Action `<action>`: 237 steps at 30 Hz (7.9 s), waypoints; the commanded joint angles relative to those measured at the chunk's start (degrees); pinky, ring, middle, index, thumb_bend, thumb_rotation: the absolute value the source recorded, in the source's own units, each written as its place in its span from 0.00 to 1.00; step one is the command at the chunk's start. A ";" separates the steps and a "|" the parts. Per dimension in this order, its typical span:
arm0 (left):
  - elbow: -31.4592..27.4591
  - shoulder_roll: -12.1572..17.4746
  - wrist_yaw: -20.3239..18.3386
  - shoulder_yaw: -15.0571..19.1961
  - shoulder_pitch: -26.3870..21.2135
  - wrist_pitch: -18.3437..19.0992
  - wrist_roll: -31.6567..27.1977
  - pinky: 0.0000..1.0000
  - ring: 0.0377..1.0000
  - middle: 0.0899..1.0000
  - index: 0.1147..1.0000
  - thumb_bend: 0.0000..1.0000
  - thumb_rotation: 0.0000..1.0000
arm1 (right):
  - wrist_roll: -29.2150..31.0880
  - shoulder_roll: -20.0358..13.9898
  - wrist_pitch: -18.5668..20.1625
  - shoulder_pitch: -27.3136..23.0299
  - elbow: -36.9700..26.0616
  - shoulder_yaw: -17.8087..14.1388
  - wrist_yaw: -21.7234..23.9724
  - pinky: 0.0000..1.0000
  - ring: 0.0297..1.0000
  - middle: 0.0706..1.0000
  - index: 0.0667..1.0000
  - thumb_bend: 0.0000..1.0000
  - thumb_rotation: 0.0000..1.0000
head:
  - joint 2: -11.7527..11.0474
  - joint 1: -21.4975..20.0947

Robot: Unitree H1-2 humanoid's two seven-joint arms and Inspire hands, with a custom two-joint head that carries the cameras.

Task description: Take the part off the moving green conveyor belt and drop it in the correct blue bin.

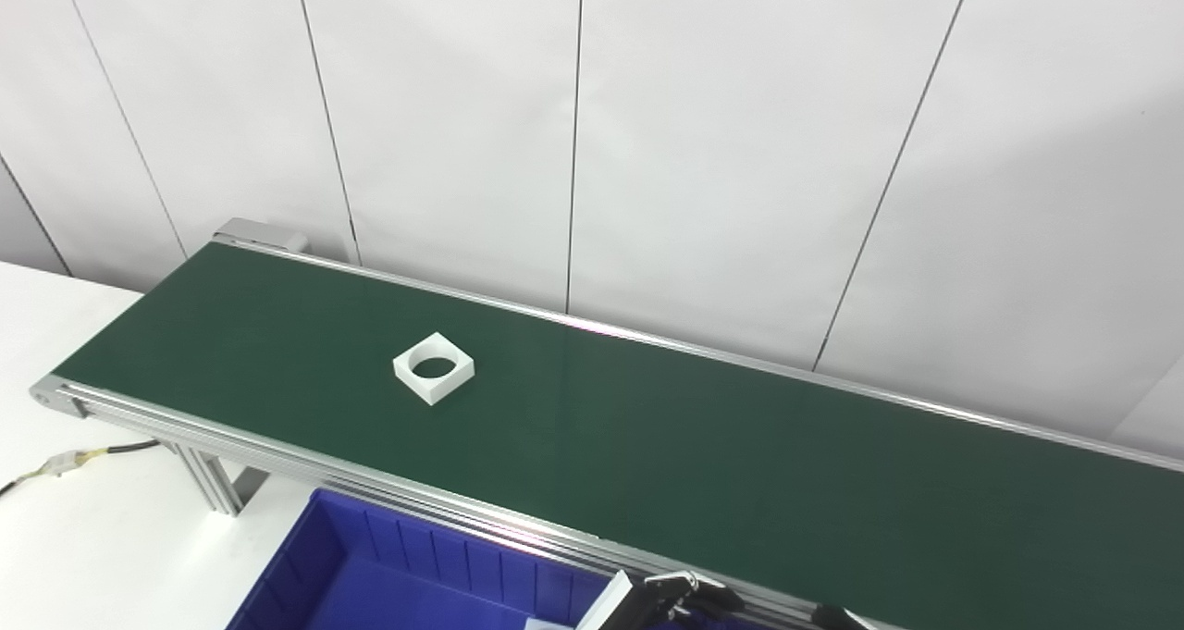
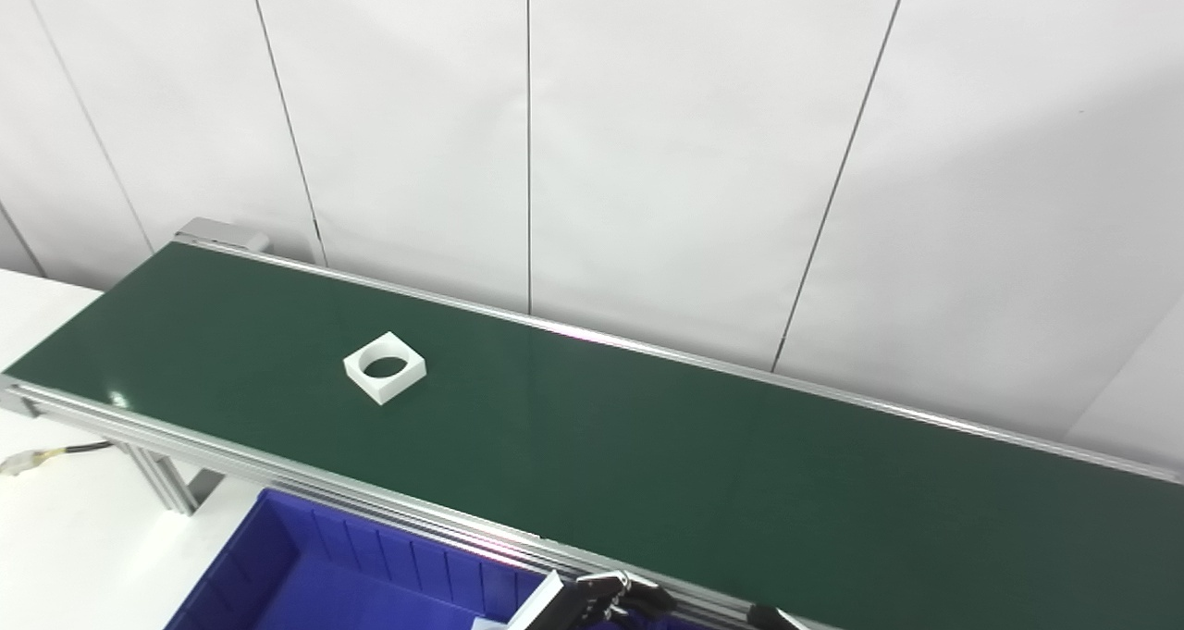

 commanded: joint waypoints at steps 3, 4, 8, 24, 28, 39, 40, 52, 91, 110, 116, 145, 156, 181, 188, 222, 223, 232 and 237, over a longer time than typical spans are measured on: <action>-1.80 0.13 1.39 -0.49 -1.67 -2.08 -0.82 0.62 0.70 0.70 0.63 0.92 0.22 | -0.91 -0.12 -1.03 -0.25 -0.60 0.00 -0.53 0.67 0.80 0.87 0.77 0.90 0.25 | 0.38 -0.22; -2.16 0.16 1.16 -0.50 -1.53 -2.08 -1.08 0.63 0.70 0.71 0.64 0.92 0.22 | -0.94 -0.07 -1.03 -0.24 -0.67 0.04 -0.59 0.67 0.80 0.87 0.77 0.90 0.25 | 0.49 -0.23; -5.49 0.53 0.60 -0.54 -0.74 -2.08 -1.69 0.64 0.71 0.71 0.65 0.92 0.21 | -0.42 0.37 -1.03 -0.33 -0.59 -0.07 -0.08 0.68 0.80 0.87 0.77 0.90 0.24 | 0.67 -0.21; -24.81 3.75 -7.42 4.02 -6.90 -0.06 3.39 0.68 0.73 0.74 0.71 0.85 0.16 | -1.75 1.02 -1.03 -1.76 0.13 1.86 -2.39 0.70 0.81 0.88 0.78 0.90 0.26 | 0.75 -1.32; -26.41 5.16 -11.73 6.57 -12.53 5.15 5.49 0.67 0.74 0.75 0.72 0.87 0.18 | -2.20 0.86 -1.02 -2.02 0.13 2.45 -3.23 0.70 0.81 0.88 0.78 0.90 0.25 | 0.79 -1.15; -18.47 9.14 -15.40 9.11 -28.78 7.07 16.64 0.50 0.62 0.72 0.73 0.95 0.20 | -1.13 0.33 -1.02 -1.79 -0.18 2.32 -2.69 0.70 0.81 0.88 0.78 0.89 0.24 | 0.92 -1.02; -17.22 9.57 -15.20 8.75 -30.09 6.25 18.26 0.50 0.63 0.72 0.73 0.94 0.20 | -1.13 0.27 -1.02 -1.75 -0.30 2.31 -2.67 0.70 0.81 0.88 0.78 0.88 0.24 | 0.92 -1.02; -8.01 16.38 -14.65 4.88 -40.34 3.18 33.62 0.48 0.64 0.72 0.74 0.99 0.10 | -0.65 0.64 -1.02 -1.92 0.73 1.95 -2.34 0.69 0.80 0.87 0.78 0.89 0.24 | 0.77 -0.98; 12.20 24.29 -12.70 -3.65 -46.20 1.44 48.16 0.75 0.80 0.84 0.81 1.00 0.18 | -1.06 1.31 -1.03 -0.68 -0.76 2.23 -3.13 0.70 0.80 0.87 0.78 0.89 0.23 | 1.37 -3.05; 22.30 19.13 -7.85 -6.43 -50.25 5.77 48.63 0.82 0.88 0.91 0.89 1.00 0.23 | -2.53 1.94 -1.02 0.39 -1.99 4.03 -5.87 0.68 0.79 0.86 0.77 0.91 0.28 | 2.27 -5.47; 24.83 18.10 -7.89 -8.64 -51.04 5.47 48.47 0.81 0.87 0.90 0.88 1.00 0.23 | -3.06 2.01 -1.02 0.62 -2.68 5.29 -7.40 0.69 0.79 0.85 0.77 0.92 0.29 | 2.87 -6.88; 34.75 12.18 0.80 -18.94 -52.59 10.27 53.11 0.41 0.45 0.53 0.58 0.60 0.00 | -2.13 2.49 -1.02 1.70 -4.50 6.81 -8.66 0.69 0.77 0.85 0.77 0.91 0.32 | 4.80 -9.21; 33.50 11.91 -4.05 -18.51 -53.60 12.39 51.06 0.28 0.36 0.44 0.48 0.50 0.00 | -0.51 3.43 -1.02 1.56 -4.16 5.36 -5.70 0.70 0.78 0.85 0.77 0.89 0.30 | 4.75 -9.02; -7.62 18.64 -33.82 -4.75 -45.97 22.91 39.95 0.29 0.36 0.43 0.47 0.50 0.00 | 0.59 4.78 -1.02 1.19 -4.44 2.20 -1.52 0.72 0.78 0.83 0.78 0.88 0.29 | 7.19 -7.25; -22.12 20.06 -39.68 1.50 -40.50 26.73 35.22 0.24 0.34 0.39 0.48 0.50 0.00 | 0.30 5.16 -1.02 0.84 -5.10 1.41 -0.65 0.71 0.78 0.83 0.78 0.88 0.29 | 8.57 -7.36; -49.72 21.81 -43.22 9.28 -9.83 36.72 37.72 0.26 0.32 0.41 0.50 0.49 0.00 | 1.08 5.45 1.75 0.15 -16.89 0.34 0.84 0.68 0.76 0.81 0.79 0.89 0.23 | 25.30 -8.74; -49.57 22.01 -43.20 8.91 -9.31 36.36 38.61 0.25 0.34 0.44 0.46 0.50 0.00 | 1.02 5.41 1.71 0.19 -16.89 0.28 0.82 0.68 0.76 0.81 0.79 0.89 0.23 | 25.30 -8.74; -46.91 22.56 -39.12 6.61 -5.52 31.50 43.88 0.24 0.37 0.45 0.44 0.50 0.00 | 1.46 5.48 2.03 0.34 -17.22 0.17 1.03 0.68 0.76 0.80 0.79 0.90 0.24 | 25.59 -8.39; -45.20 22.38 -36.20 4.89 -3.35 28.74 47.30 0.31 0.34 0.42 0.50 0.49 0.00 | 1.16 5.81 2.39 0.40 -17.51 0.21 0.71 0.68 0.76 0.80 0.79 0.90 0.23 | 25.44 -8.33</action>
